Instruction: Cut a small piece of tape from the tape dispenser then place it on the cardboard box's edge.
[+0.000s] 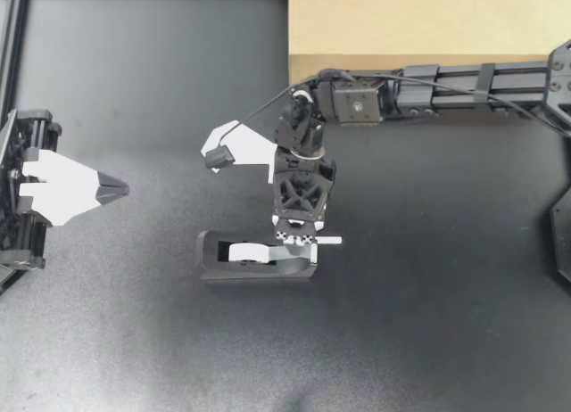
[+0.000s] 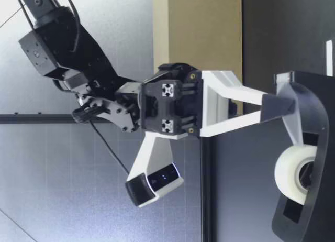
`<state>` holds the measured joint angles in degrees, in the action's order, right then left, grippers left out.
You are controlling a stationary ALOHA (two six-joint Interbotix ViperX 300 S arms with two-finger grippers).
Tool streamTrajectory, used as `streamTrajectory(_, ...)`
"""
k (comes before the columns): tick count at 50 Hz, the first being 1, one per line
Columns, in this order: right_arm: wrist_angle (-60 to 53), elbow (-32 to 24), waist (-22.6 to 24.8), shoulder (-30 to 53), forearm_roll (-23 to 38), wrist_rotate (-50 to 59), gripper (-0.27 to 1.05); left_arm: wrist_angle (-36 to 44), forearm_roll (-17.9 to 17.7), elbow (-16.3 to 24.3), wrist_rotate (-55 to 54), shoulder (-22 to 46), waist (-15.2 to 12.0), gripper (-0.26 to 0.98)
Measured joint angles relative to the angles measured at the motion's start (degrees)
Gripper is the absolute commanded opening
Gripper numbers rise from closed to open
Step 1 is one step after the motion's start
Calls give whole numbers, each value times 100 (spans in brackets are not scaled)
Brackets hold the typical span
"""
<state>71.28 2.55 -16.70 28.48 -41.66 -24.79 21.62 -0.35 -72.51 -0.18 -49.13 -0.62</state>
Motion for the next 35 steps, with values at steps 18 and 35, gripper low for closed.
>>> streamTrajectory(18,26,53,-9,-149,-105,70,-5,0,0,0,0,0,0,-11)
streamTrajectory(35,-123,817,-123,-747,-9,79,-5,0,0,9,0,0,0,-11)
